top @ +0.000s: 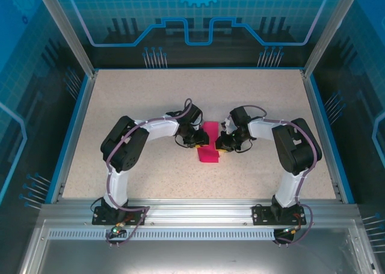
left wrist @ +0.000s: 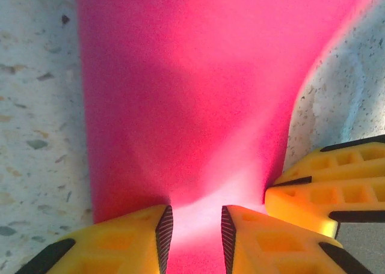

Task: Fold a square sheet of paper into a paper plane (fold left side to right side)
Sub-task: Hold the square sheet of paper at the center of the table.

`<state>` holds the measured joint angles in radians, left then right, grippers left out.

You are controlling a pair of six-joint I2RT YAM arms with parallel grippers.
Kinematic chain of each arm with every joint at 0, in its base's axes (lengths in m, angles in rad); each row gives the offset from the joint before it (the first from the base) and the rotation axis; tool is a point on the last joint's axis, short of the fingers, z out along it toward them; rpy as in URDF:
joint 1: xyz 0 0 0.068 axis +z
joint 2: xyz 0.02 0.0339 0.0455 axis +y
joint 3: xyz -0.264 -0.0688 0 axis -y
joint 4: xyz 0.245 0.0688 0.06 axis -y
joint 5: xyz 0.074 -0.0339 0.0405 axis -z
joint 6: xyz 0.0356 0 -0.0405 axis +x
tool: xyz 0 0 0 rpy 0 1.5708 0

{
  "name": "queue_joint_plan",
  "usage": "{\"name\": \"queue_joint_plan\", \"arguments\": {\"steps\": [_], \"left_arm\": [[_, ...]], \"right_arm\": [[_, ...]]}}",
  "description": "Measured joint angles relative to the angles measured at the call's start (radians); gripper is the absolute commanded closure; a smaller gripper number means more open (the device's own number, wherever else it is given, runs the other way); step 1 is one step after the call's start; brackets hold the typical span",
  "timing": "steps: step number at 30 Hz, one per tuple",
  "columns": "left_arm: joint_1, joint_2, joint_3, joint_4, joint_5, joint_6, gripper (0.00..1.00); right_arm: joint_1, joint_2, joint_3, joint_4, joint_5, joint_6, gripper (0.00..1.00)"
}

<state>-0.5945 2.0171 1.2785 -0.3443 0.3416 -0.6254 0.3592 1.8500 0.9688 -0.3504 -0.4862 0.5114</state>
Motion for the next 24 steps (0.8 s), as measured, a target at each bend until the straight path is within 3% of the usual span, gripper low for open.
{"name": "queue_joint_plan", "arguments": {"steps": [13,24], "left_arm": [[0.006,-0.01,-0.04,0.058,0.019,0.003,0.68],[0.005,-0.011,-0.045,0.063,0.019,0.003,0.68]], "right_arm": [[-0.002,-0.052,-0.008,-0.018,0.005,-0.023,0.87],[-0.002,-0.034,0.165,-0.005,0.007,0.014,0.88]]}}
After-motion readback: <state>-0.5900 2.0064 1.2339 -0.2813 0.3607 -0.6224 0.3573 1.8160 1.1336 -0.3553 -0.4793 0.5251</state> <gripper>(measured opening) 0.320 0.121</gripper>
